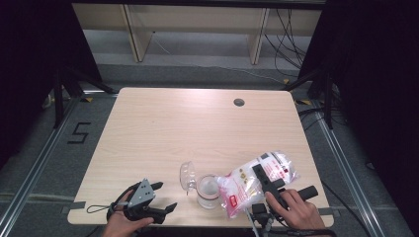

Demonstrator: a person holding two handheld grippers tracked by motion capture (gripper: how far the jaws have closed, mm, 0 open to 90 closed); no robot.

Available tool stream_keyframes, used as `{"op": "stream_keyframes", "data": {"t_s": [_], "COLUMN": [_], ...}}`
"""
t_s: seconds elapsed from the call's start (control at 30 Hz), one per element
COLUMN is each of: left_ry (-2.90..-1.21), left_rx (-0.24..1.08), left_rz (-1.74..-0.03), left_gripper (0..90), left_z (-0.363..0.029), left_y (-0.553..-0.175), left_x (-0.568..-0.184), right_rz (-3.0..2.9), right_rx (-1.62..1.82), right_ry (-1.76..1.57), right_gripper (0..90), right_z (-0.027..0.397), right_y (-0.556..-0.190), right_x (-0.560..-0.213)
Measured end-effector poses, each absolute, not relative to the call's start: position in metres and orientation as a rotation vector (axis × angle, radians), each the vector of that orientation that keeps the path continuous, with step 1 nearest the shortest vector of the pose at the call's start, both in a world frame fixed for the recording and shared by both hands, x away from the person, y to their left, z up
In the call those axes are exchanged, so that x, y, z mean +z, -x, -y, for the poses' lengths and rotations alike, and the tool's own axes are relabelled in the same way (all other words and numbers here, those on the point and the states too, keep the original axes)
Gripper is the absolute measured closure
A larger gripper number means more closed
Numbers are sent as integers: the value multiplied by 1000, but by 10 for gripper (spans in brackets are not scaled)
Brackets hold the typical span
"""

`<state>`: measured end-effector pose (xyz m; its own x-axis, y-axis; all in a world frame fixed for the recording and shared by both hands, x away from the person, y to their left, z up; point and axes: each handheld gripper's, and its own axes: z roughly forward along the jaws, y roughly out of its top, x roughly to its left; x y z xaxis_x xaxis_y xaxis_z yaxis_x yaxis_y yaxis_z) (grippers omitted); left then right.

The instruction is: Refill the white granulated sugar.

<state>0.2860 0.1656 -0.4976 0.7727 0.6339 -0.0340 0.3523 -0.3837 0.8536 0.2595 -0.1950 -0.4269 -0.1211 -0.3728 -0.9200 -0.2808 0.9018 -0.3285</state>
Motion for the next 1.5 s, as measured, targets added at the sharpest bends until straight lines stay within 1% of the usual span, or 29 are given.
{"op": "stream_keyframes", "data": {"t_s": [0.33, 0.67, 1.5], "left_ry": [-2008, -2008, -2019], "left_rx": [372, 372, 381], "left_rz": [-740, -740, -734], "left_gripper": [179, 180, 179], "left_z": [-166, -166, -166], "left_y": [-286, -286, -286], "left_x": [-498, -498, -498], "right_rz": [-1725, -1705, -1713], "right_rx": [-80, -109, -120], "right_ry": [466, 515, 501], "right_gripper": [547, 547, 550], "right_z": [195, 195, 195], "right_y": [-257, -258, -257], "right_x": [-429, -425, -428]}}
